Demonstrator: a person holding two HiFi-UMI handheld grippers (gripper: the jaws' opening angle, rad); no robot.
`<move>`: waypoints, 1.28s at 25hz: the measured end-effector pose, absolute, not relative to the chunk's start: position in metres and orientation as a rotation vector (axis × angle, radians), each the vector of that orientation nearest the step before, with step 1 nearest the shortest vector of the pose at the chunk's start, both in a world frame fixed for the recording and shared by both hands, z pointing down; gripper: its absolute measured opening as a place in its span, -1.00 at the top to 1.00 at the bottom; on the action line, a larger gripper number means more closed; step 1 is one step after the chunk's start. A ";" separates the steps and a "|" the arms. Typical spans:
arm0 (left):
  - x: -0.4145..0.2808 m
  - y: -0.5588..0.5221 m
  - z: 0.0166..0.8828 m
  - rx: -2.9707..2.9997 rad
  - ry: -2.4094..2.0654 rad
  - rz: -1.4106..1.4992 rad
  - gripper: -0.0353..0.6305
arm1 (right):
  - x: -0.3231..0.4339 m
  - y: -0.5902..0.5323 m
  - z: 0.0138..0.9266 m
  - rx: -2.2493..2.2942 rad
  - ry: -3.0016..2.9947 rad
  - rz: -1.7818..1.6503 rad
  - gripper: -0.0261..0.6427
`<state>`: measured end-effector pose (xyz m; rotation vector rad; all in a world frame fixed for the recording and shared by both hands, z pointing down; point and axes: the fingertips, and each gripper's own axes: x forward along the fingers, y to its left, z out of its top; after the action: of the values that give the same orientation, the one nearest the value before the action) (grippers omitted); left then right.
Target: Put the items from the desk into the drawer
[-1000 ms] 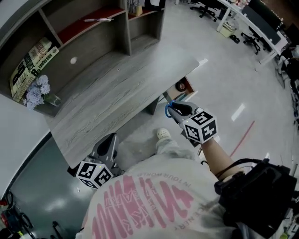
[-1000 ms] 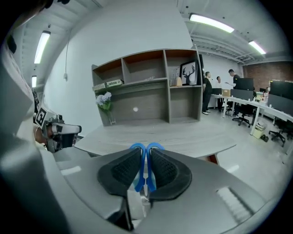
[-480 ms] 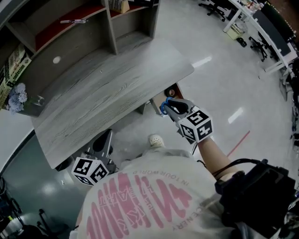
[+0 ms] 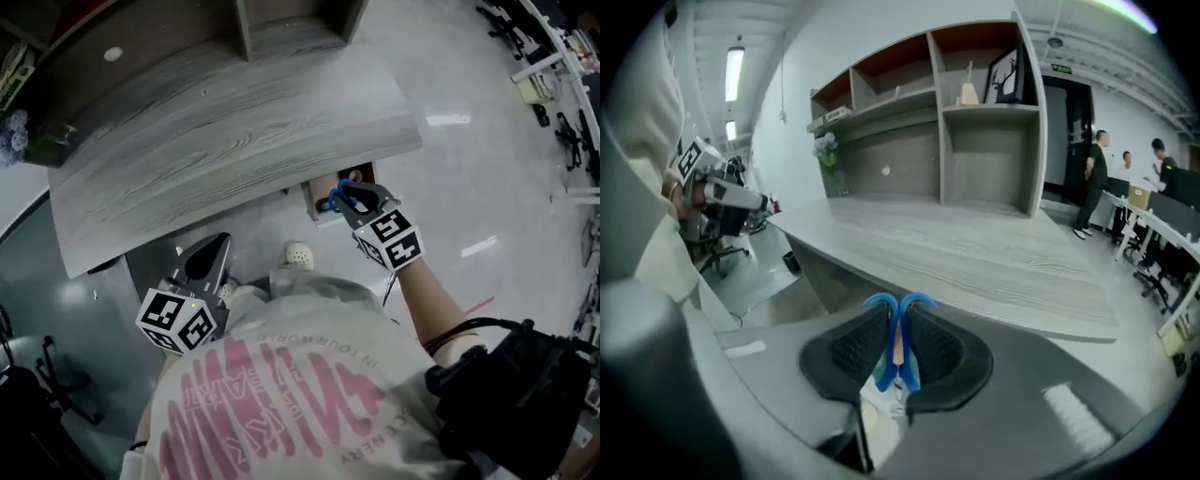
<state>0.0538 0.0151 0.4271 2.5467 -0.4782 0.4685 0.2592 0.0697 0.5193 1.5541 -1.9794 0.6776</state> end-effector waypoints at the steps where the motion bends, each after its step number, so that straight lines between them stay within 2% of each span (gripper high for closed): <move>1: 0.055 0.014 0.430 2.528 -0.499 0.474 0.83 | 0.263 0.066 0.529 1.511 -1.971 0.648 0.69; 14: 0.026 0.018 0.451 2.370 -0.780 0.509 0.83 | 0.258 0.044 0.618 1.131 -1.935 0.499 0.69; 32: -0.002 0.017 0.462 2.283 -0.963 0.521 0.83 | 0.266 0.003 0.679 1.116 -1.831 0.521 0.69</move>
<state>-0.0023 0.0165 0.4623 2.2826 -0.9630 0.5213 0.2664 0.0027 0.6794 1.1165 -1.8306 0.5214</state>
